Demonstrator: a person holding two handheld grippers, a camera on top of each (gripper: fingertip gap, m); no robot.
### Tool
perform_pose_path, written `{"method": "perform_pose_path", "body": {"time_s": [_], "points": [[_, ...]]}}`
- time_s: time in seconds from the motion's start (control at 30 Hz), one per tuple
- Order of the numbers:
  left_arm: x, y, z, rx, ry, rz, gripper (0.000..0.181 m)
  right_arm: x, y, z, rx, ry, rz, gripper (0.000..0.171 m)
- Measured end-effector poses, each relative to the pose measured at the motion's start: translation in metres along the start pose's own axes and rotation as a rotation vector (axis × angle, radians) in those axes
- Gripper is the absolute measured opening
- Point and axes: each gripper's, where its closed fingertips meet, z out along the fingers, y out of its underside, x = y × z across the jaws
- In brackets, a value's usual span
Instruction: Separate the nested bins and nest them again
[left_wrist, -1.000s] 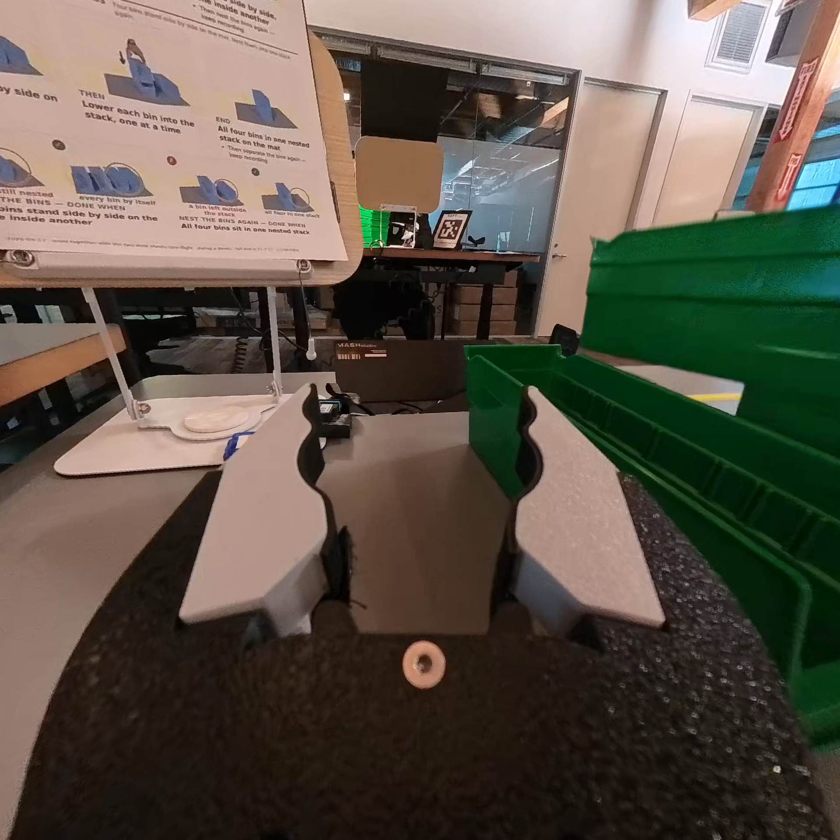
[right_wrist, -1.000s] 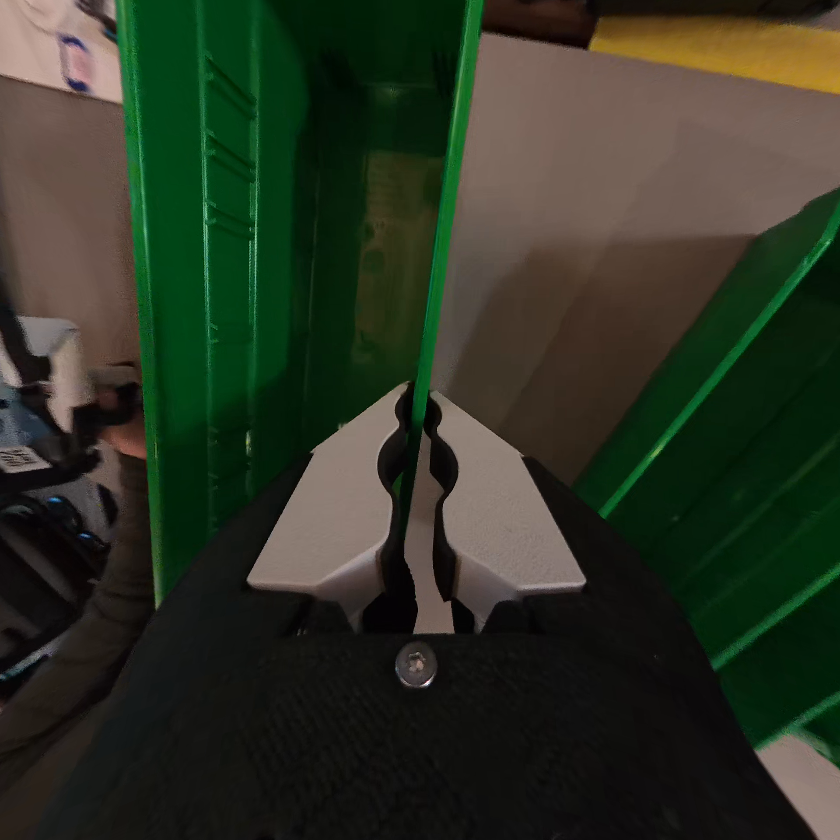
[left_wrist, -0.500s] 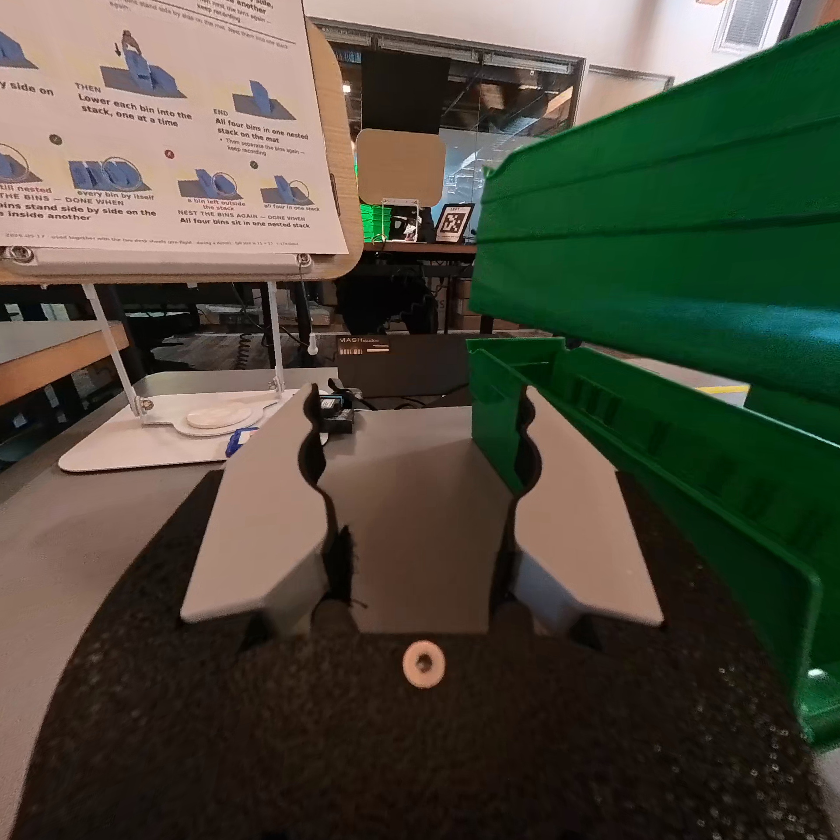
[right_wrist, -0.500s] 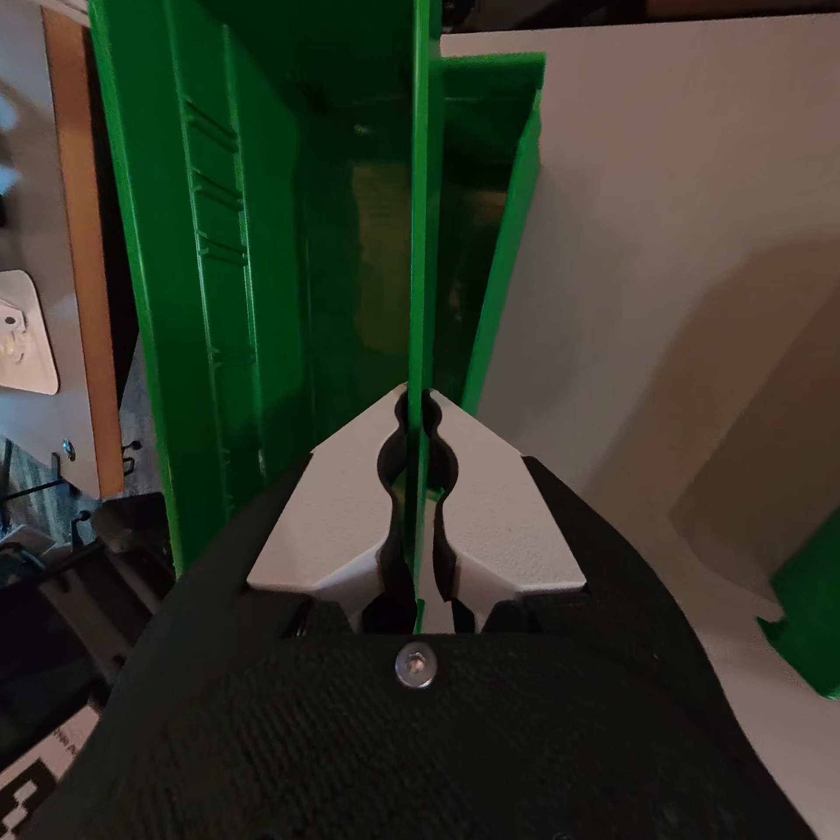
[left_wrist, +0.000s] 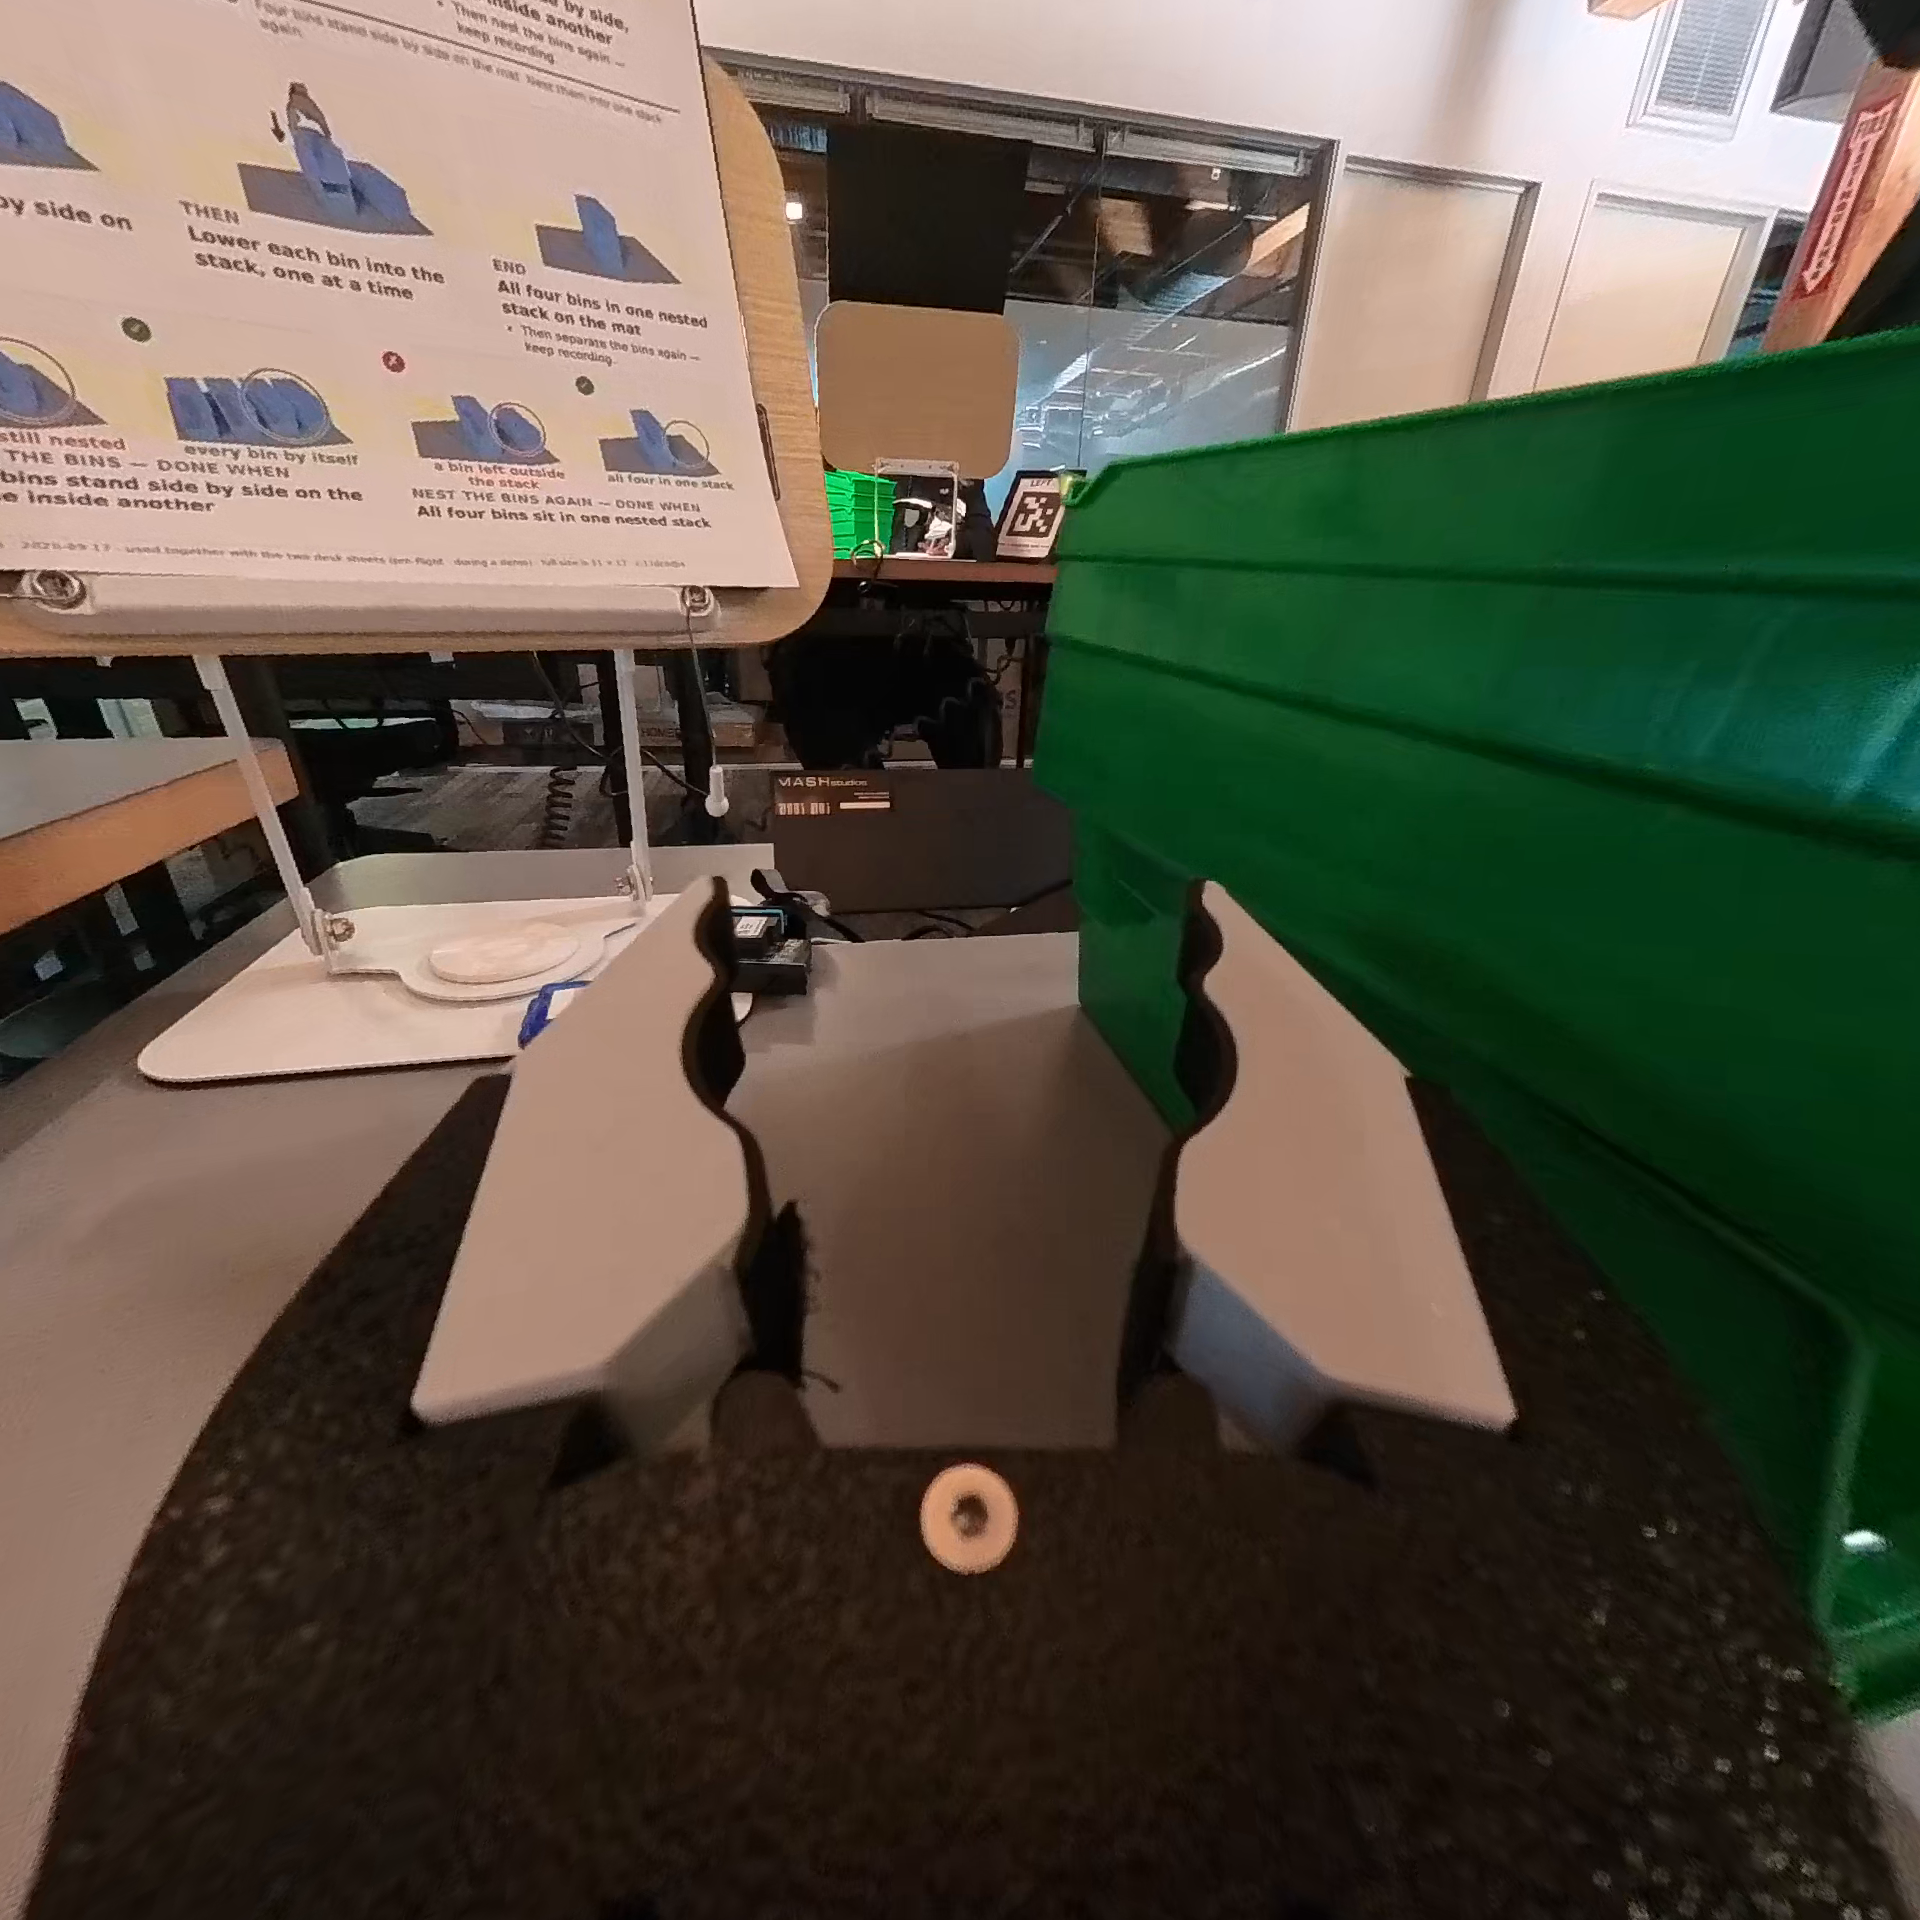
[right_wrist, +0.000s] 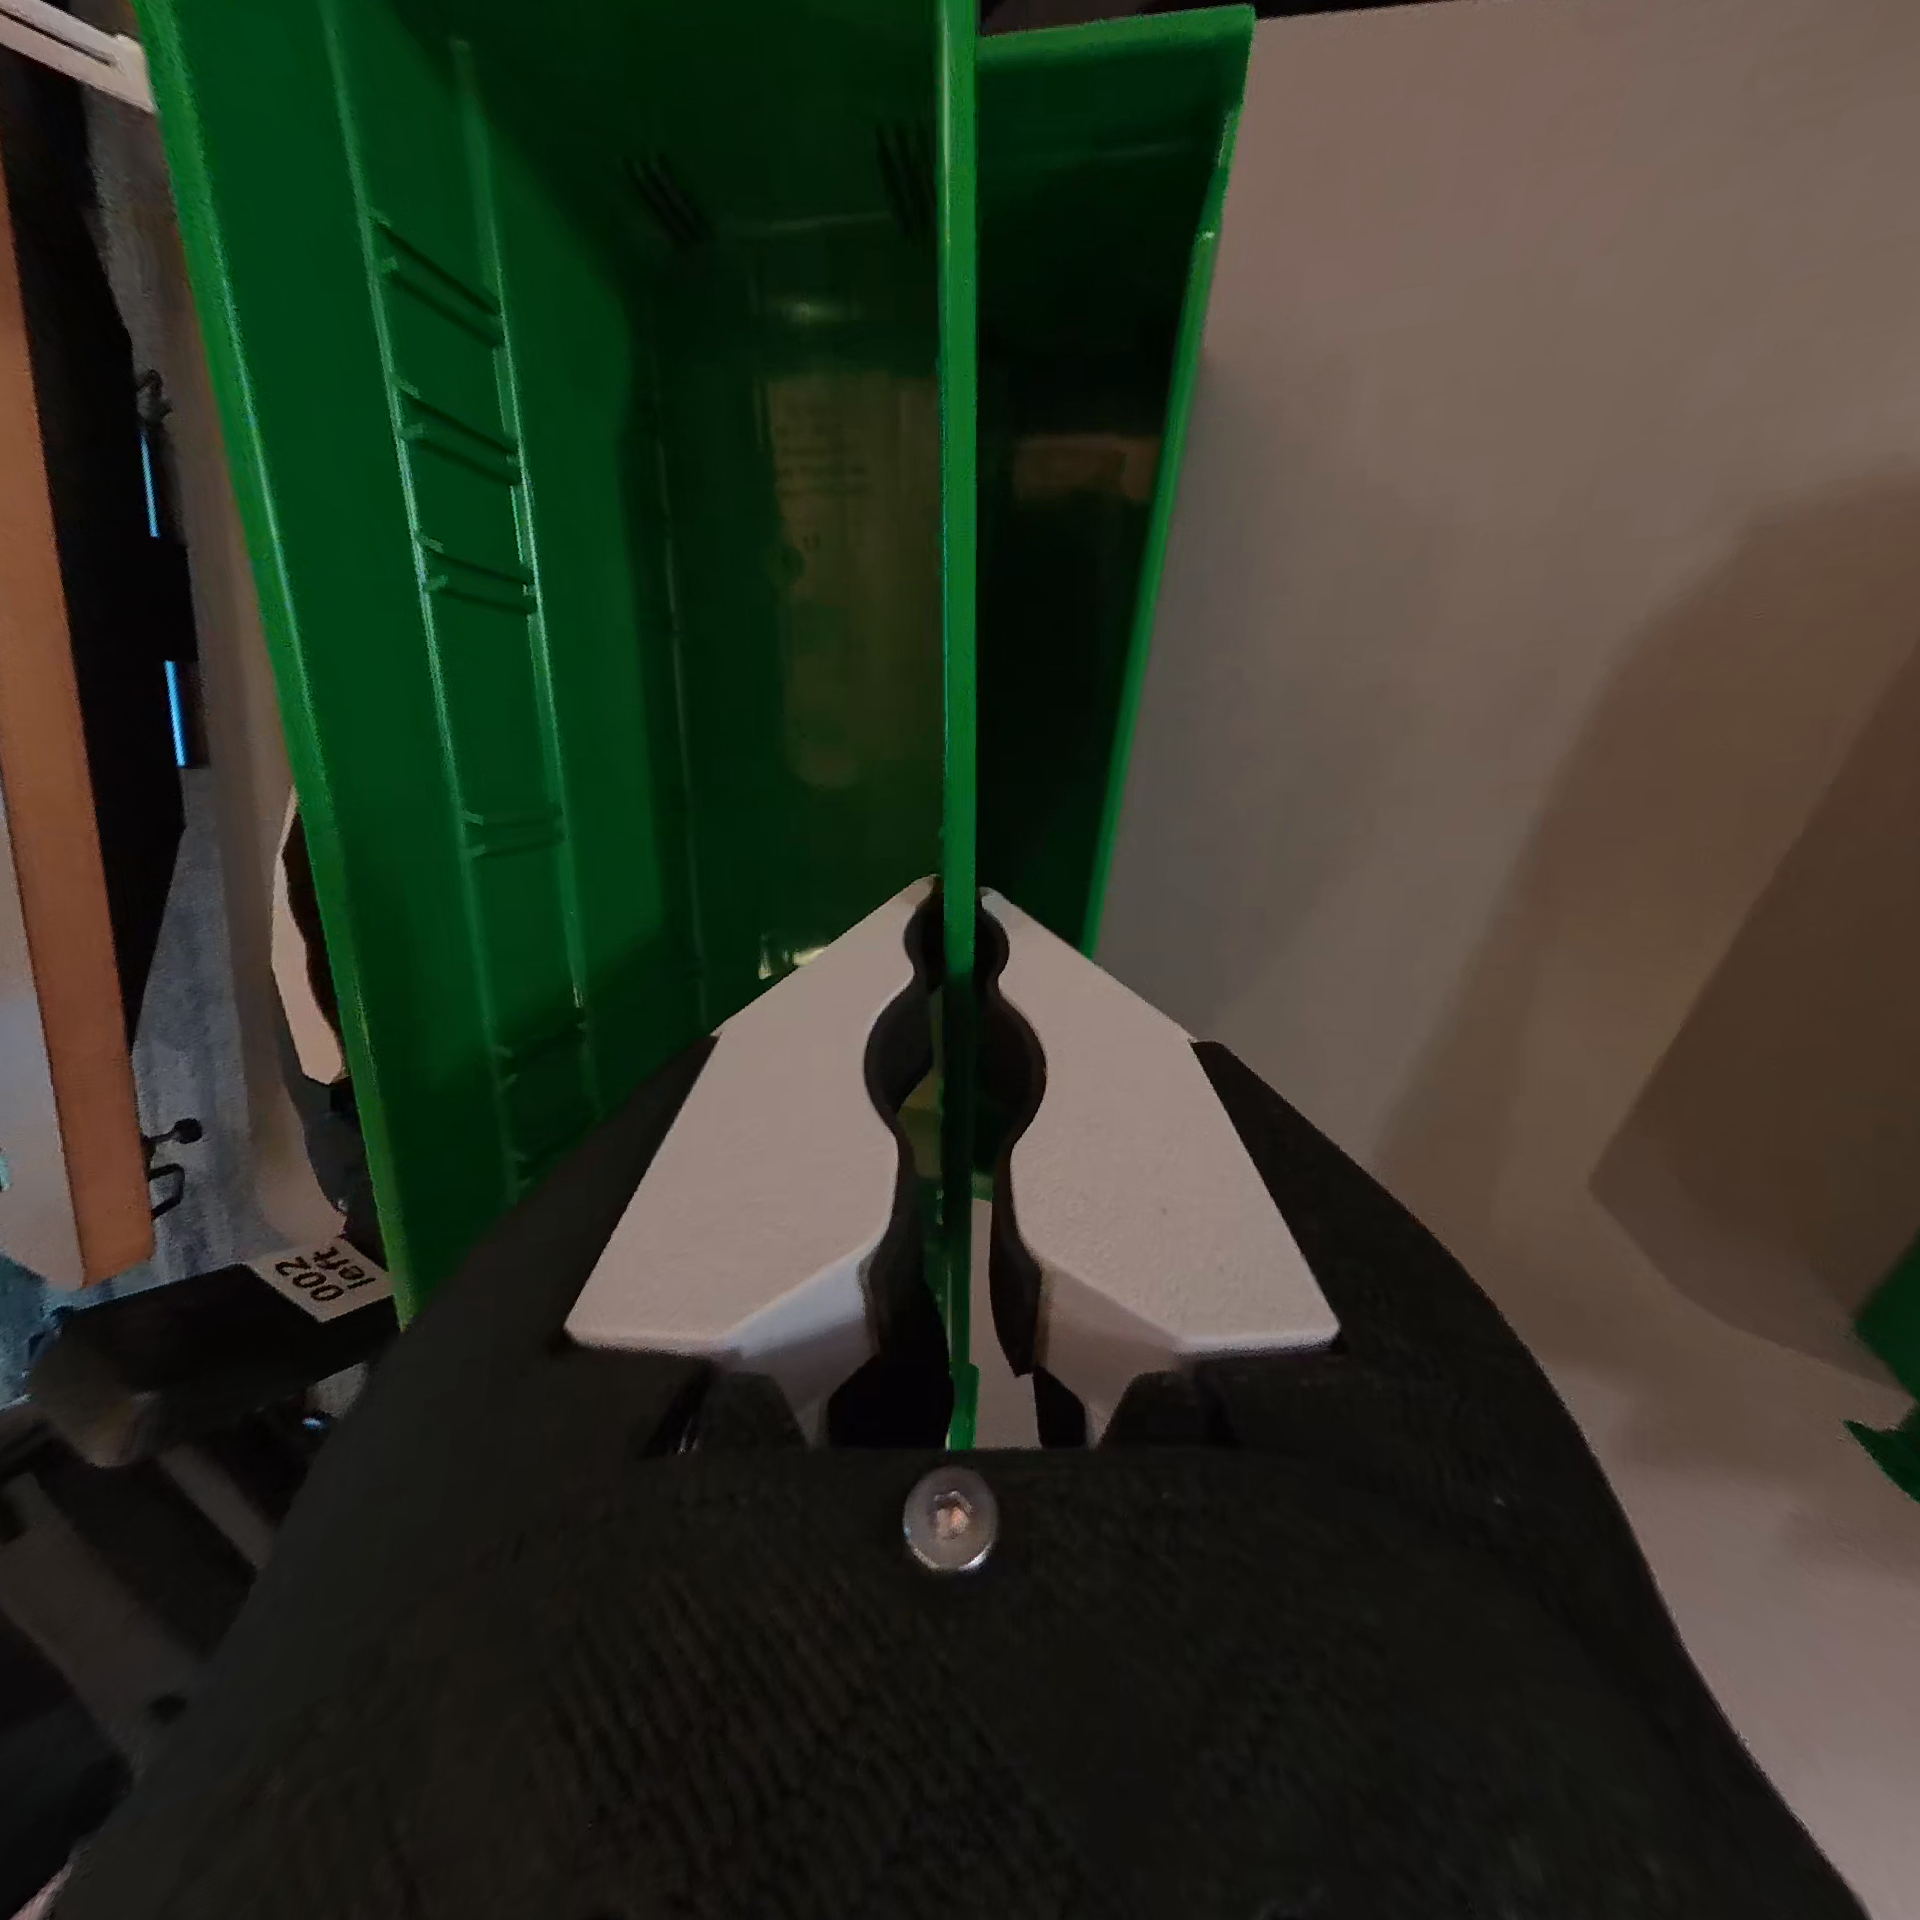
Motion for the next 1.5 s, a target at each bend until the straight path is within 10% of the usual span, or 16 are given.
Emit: {"method": "perform_pose_path", "body": {"time_s": [0.8, 1.0, 1.23, 1.37, 1.5], "points": [[0.004, 0.001, 0.001, -0.01, 0.012, 0.015, 0.083, 0.035, 0.003, 0.007, -0.027, 0.089, 0.019, 0.002], [0.008, 0.004, 0.002, -0.021, 0.021, 0.026, 0.083, 0.012, -0.016, -0.006, 0.052, -0.069, -0.033, 0.052], [0.004, 0.001, 0.001, -0.011, 0.013, 0.008, 0.083, -0.023, -0.031, -0.117, 0.489, -0.341, -0.517, 0.071], [0.003, -0.005, -0.001, 0.011, 0.011, -0.007, 0.084, 0.033, 0.014, -0.177, 0.818, -0.045, -1.002, 0.09], [0.002, -0.004, 0.0, 0.006, 0.007, 0.0, 0.084, 0.116, 0.095, -0.159, 0.768, 0.315, -1.449, 0.09]]}}
